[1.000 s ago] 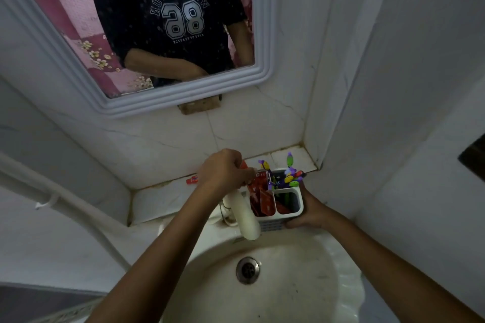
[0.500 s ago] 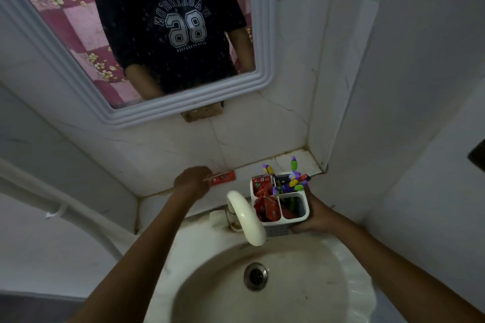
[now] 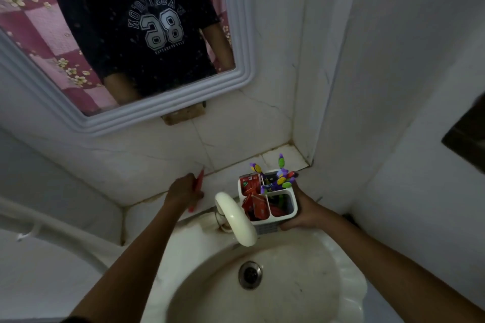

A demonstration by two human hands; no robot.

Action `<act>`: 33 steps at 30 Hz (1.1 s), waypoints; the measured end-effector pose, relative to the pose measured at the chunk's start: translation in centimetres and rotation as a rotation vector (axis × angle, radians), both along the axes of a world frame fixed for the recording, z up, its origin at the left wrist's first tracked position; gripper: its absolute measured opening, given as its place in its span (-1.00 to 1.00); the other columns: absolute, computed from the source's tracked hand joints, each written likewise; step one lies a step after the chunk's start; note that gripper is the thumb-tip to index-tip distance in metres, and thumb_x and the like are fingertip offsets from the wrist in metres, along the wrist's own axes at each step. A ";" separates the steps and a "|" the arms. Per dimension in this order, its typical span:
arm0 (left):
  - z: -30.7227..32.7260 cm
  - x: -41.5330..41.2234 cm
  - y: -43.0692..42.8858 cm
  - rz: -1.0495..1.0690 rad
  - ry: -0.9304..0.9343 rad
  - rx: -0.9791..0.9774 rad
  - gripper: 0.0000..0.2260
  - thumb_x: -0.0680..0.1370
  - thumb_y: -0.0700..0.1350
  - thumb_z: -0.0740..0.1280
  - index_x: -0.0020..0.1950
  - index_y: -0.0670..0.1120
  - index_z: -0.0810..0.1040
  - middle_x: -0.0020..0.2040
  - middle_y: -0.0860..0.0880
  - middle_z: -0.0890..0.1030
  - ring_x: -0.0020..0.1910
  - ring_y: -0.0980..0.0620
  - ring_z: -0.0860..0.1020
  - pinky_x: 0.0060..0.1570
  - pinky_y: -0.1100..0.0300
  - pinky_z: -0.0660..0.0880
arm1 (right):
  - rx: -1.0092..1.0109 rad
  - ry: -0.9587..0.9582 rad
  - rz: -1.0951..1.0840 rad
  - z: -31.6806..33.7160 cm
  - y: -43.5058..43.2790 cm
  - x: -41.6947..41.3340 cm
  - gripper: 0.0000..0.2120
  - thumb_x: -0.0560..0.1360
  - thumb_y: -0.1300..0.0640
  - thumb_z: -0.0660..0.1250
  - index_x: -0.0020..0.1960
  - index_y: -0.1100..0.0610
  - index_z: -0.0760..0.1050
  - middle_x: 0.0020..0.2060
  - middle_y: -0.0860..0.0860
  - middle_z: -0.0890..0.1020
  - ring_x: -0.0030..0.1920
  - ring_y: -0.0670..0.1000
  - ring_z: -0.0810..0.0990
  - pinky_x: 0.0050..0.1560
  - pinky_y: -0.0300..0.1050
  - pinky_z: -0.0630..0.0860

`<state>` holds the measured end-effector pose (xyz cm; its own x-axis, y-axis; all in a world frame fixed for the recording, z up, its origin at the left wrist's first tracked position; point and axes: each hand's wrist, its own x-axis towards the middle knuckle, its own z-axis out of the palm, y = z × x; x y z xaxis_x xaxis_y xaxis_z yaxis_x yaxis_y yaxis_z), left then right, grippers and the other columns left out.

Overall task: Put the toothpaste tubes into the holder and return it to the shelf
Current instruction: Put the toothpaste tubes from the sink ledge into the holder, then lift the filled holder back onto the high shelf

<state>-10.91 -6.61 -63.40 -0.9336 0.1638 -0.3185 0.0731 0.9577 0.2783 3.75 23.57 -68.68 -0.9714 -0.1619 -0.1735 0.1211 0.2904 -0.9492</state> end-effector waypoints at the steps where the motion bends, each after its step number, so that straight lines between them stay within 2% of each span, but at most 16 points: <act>1: 1.4 0.4 0.3 0.061 0.012 0.103 -0.67 0.45 -0.11 0.45 0.15 -0.14 0.47 0.01 -0.10 0.60 -0.06 -0.10 0.56 -0.09 0.09 0.50 | -0.002 0.004 -0.001 0.2 -0.1 0.0 0.21 0.16 0.39 0.61 0.53 0.09 -0.14 0.33 -0.10 0.41 0.33 -0.19 0.44 0.14 -0.35 0.51; 4: 6.9 3.0 1.9 0.119 0.157 0.475 -0.60 0.44 -0.19 0.46 0.24 -0.09 0.46 -0.06 0.04 0.58 -0.04 -0.02 0.58 -0.13 0.19 0.51 | -0.003 0.043 -0.006 0.5 -0.4 0.2 0.20 0.15 0.42 0.61 0.52 0.07 -0.10 0.32 -0.11 0.43 0.32 -0.17 0.46 0.16 -0.30 0.52; 6: 10.9 5.6 3.8 0.053 0.227 0.706 -0.70 0.48 -0.21 0.43 0.15 -0.02 0.47 -0.07 0.11 0.57 -0.08 0.08 0.62 -0.18 0.30 0.56 | -0.002 0.074 -0.018 0.8 -0.7 0.5 0.21 0.13 0.40 0.62 0.51 0.03 -0.08 0.31 -0.08 0.46 0.32 -0.11 0.48 0.21 -0.18 0.54; 8: 13.9 8.5 6.1 -0.023 0.156 0.855 -0.76 0.49 -0.22 0.42 0.05 0.05 0.47 -0.03 0.10 0.60 -0.13 0.18 0.65 -0.21 0.31 0.62 | -0.009 0.101 -0.023 1.3 -1.1 0.8 0.20 0.11 0.38 0.63 0.48 -0.07 -0.03 0.31 -0.05 0.47 0.32 -0.08 0.49 0.23 -0.12 0.53; 9: 14.7 9.7 7.2 -0.058 0.098 0.883 -0.76 0.48 -0.22 0.43 0.04 0.03 0.48 -0.01 0.07 0.62 -0.13 0.19 0.66 -0.20 0.33 0.63 | -0.007 0.115 -0.023 1.7 -1.2 0.8 0.19 0.10 0.40 0.64 0.46 -0.12 -0.01 0.31 -0.07 0.46 0.32 -0.11 0.48 0.23 -0.18 0.52; 12: 15.2 12.7 10.2 -0.163 0.032 0.762 -0.73 0.40 -0.20 0.51 0.04 -0.04 0.55 -0.02 -0.01 0.67 -0.10 0.12 0.68 -0.09 0.19 0.66 | 0.008 0.162 -0.044 2.2 -1.4 1.1 0.15 0.08 0.51 0.61 0.40 -0.07 0.06 0.26 -0.08 0.44 0.25 -0.26 0.48 0.17 -0.38 0.48; 14: 14.4 13.6 11.7 -0.234 0.078 0.584 -0.71 0.32 -0.09 0.58 -0.02 -0.02 0.60 -0.08 0.02 0.67 -0.11 0.09 0.65 -0.10 0.14 0.62 | 0.017 0.151 -0.087 2.5 -1.5 1.7 0.09 0.08 0.51 0.61 0.40 0.04 0.12 0.19 -0.03 0.47 0.16 -0.19 0.53 0.18 -0.28 0.52; 17: 12.9 14.3 13.4 -0.345 0.202 0.279 -0.69 0.30 0.03 0.55 -0.02 -0.01 0.62 -0.08 -0.02 0.67 -0.09 -0.02 0.61 -0.14 0.11 0.57 | 0.060 0.159 -0.164 3.5 -1.2 2.8 0.01 0.10 0.39 0.64 0.37 -0.04 0.20 0.12 -0.03 0.48 0.10 -0.04 0.51 0.13 -0.13 0.51; 20: 12.3 14.4 14.5 -0.419 0.307 0.198 -0.71 0.34 0.08 0.50 -0.01 0.00 0.63 -0.07 -0.03 0.67 -0.05 -0.06 0.61 -0.23 0.17 0.42 | 0.053 0.169 -0.206 5.0 -0.6 3.5 -0.01 0.12 0.37 0.64 0.39 0.03 0.19 0.09 -0.11 0.49 0.08 -0.09 0.53 0.17 -0.09 0.52; 22: 13.2 14.7 14.9 -0.421 0.365 0.251 -0.66 0.35 0.16 0.48 0.06 0.06 0.63 -0.03 0.06 0.66 -0.04 0.03 0.60 -0.21 0.20 0.40 | 0.030 0.200 -0.224 6.0 -0.1 3.8 0.03 0.10 0.42 0.64 0.36 -0.08 0.19 0.09 -0.19 0.50 0.06 -0.24 0.56 0.16 -0.16 0.56; 23: 14.1 14.9 14.9 -0.401 0.424 0.305 -0.65 0.37 0.18 0.47 0.09 0.08 0.62 -0.01 0.09 0.63 -0.05 0.07 0.58 -0.19 0.20 0.43 | 0.016 0.228 -0.231 6.5 0.3 3.9 0.09 0.08 0.44 0.64 0.35 -0.16 0.15 0.13 -0.17 0.51 0.10 -0.26 0.56 0.15 -0.19 0.58; 24: 15.2 15.0 14.6 -0.367 0.497 0.374 -0.67 0.39 0.17 0.45 0.10 0.10 0.60 0.01 0.11 0.61 -0.06 0.09 0.56 -0.17 0.18 0.46 | 0.012 0.248 -0.246 7.0 0.7 4.0 0.15 0.05 0.40 0.67 0.37 -0.20 0.11 0.17 -0.11 0.54 0.16 -0.22 0.56 0.17 -0.13 0.59; 25: 16.3 15.0 14.1 -0.317 0.567 0.451 -0.70 0.42 0.16 0.43 0.10 0.10 0.59 0.02 0.13 0.59 -0.09 0.11 0.54 -0.16 0.18 0.48 | 0.021 0.259 -0.259 7.6 1.2 4.1 0.18 0.01 0.33 0.69 0.39 -0.20 0.11 0.21 -0.05 0.55 0.21 -0.12 0.56 0.20 0.03 0.59; 27: 18.3 14.4 12.8 -0.185 0.618 0.589 -0.72 0.46 0.18 0.39 0.11 0.10 0.57 0.07 0.12 0.58 -0.07 0.11 0.54 -0.11 0.15 0.52 | 0.029 0.297 -0.279 9.6 1.9 4.3 0.15 -0.02 0.19 0.69 0.39 -0.17 0.15 0.22 0.00 0.57 0.22 0.02 0.57 0.17 0.28 0.56; 30: 21.3 13.3 11.0 0.001 0.357 0.735 -0.53 0.48 0.28 0.30 0.26 0.03 0.54 0.23 0.01 0.58 0.15 0.04 0.55 0.11 0.08 0.51 | 0.031 0.384 -0.347 14.9 2.7 4.2 0.02 -0.02 0.08 0.68 0.29 -0.28 0.23 0.17 -0.04 0.61 0.18 -0.01 0.59 0.17 0.27 0.56; 33: 25.4 13.4 10.7 -0.045 0.081 0.888 -0.51 0.53 0.32 0.15 0.29 0.05 0.53 0.26 0.05 0.59 0.26 0.03 0.54 0.25 0.01 0.44 | 0.021 0.500 -0.402 22.5 3.0 3.4 -0.04 -0.09 -0.07 0.70 0.22 -0.22 0.32 0.11 -0.10 0.64 0.14 -0.04 0.59 0.15 0.22 0.57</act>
